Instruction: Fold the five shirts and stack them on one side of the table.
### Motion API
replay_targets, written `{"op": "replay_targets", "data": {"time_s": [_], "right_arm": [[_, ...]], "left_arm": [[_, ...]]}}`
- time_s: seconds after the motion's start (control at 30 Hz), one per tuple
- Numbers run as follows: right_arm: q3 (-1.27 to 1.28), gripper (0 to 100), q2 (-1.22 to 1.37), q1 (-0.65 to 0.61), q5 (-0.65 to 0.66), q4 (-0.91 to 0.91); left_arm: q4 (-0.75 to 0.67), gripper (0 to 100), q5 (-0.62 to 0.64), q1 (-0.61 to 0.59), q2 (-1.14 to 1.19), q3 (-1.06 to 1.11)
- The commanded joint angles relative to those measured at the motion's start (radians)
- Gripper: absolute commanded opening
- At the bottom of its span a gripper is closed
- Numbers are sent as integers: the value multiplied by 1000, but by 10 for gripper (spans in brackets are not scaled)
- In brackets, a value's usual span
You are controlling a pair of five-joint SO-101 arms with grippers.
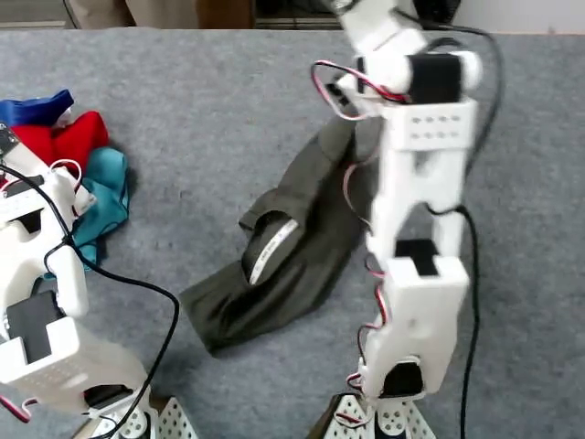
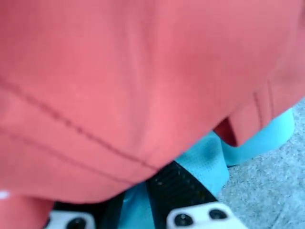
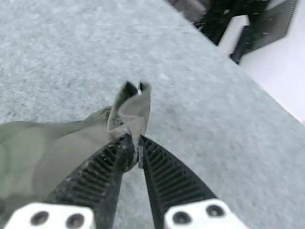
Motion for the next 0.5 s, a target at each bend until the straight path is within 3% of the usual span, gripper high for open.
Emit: {"op": "replay_targets", "data": {"time_s": [0.0,0.33,0.47], "right_arm": [[62,6,-213,50,-44,15],[349,5,-334,137,-222,-63],[443,5,-348,231,-146,-54]], "left_arm": [[-18,20,-8,11,-8,-6],[-17,21,-5,9,-8,-5],[-18,23,-3,9,-8,-5]]}}
